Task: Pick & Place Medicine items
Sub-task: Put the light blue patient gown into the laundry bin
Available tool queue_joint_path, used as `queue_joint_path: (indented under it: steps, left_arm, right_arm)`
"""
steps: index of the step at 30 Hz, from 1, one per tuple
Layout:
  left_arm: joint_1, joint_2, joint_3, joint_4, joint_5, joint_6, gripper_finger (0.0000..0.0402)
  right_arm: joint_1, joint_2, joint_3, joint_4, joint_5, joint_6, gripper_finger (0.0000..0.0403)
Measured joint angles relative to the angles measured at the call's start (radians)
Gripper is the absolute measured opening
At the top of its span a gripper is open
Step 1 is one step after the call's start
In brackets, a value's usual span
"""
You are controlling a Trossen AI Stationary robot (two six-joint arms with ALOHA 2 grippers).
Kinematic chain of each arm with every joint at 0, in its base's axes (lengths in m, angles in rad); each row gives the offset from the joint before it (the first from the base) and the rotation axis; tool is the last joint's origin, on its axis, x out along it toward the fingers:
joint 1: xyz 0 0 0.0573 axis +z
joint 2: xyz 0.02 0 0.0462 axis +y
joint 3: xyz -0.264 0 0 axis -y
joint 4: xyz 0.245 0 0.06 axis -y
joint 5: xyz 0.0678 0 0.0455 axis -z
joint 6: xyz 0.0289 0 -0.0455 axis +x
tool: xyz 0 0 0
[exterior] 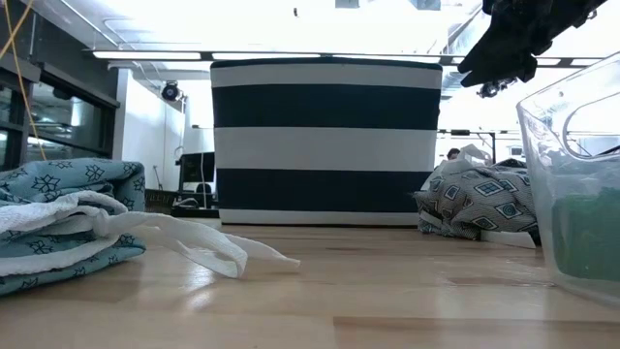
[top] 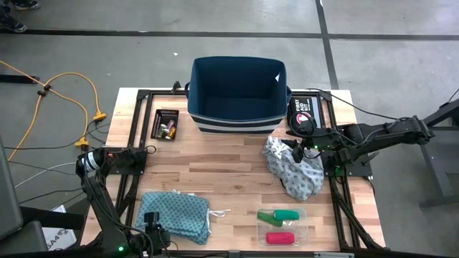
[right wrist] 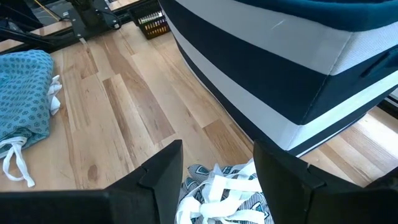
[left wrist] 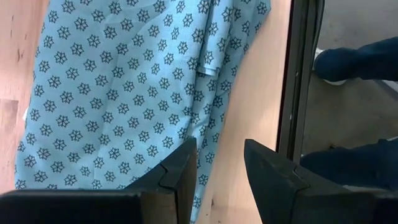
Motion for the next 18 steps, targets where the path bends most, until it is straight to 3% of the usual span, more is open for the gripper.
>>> queue_joint_path:
  steps: [13, 18]
  left_arm:
    - [0.001, 0.0, -0.001, -0.015, 0.01, -0.043, 0.0127]
    - [0.001, 0.0, -0.001, -0.012, -0.005, 0.013, 0.0127]
  right_arm:
    - [0.0, 0.0, 0.0, 0.0, 0.0, 0.0, 0.0184]
    - [0.0, 0.0, 0.0, 0.0, 0.0, 0.0, 0.0184]
